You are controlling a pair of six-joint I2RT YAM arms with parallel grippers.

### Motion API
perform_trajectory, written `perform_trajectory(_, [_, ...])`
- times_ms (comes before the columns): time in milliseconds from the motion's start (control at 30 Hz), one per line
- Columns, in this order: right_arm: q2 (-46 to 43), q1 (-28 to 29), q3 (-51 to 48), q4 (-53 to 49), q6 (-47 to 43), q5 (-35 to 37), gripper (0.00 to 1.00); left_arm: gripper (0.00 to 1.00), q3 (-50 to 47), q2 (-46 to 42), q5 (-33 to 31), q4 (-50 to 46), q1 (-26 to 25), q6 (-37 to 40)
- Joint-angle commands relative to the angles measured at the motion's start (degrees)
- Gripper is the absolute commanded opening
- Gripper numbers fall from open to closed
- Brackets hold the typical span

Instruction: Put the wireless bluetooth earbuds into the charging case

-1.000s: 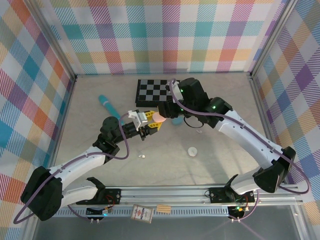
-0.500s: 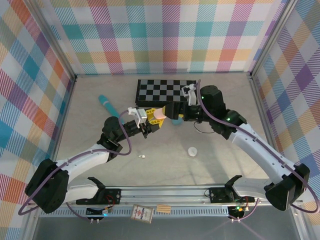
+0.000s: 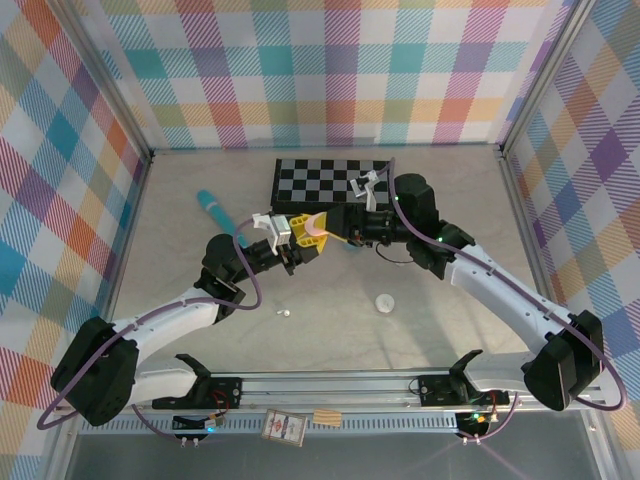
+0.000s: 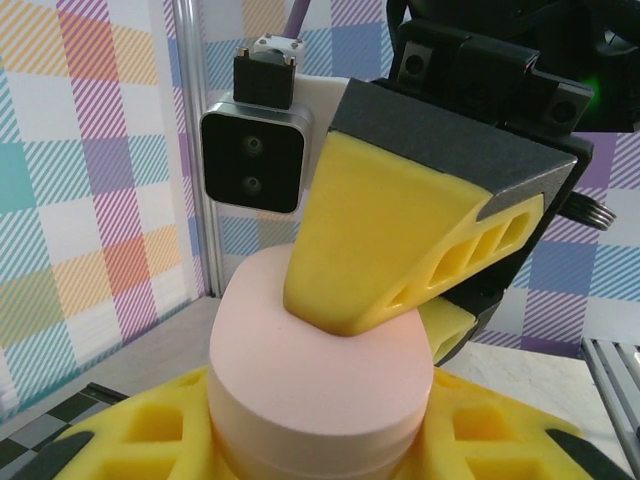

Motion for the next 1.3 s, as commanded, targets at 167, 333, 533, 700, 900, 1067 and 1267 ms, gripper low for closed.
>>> perform_trajectory(167, [-0.76,-1.61,-1.98,-1.29,-3.37,6.8,0.22,0.89,-0.6,-6.04,-1.38,-10.72,-0.28,3.88])
perform_trajectory(333, [2.04,-4.07,-3.95,-6.69,-8.07,16.6,0.22,1.0,-1.91,-12.47,-6.89,-28.97,-0.32,8.77])
perform_trajectory(533, [8.91,-7.48,-6.36,-6.73,-8.26,21.82,0.21,1.0,-2.1,-13.73,-10.1,-40.98,-1.3,12.53])
perform_trajectory(700, [16.5,-9.07,-6.84,-3.85,-5.69,20.71,0.2,1.0,-2.09,-10.56,-10.23,-39.69,-2.86,13.11])
perform_trajectory(900, [24.14,-9.42,-6.94,-1.62,-4.14,20.21,0.21,1.0,-2.17,-9.05,-10.12,-38.29,-3.62,12.97])
perform_trajectory(1067, [28.2,-9.45,-6.34,-2.11,-5.7,20.92,0.25,1.0,-2.26,-8.96,-10.56,-38.32,-3.62,12.97])
perform_trajectory(1267, [30.72,-9.59,-4.21,-6.8,-10.62,25.87,0.39,1.0,-2.24,-8.96,-12.35,-38.24,-3.61,12.28])
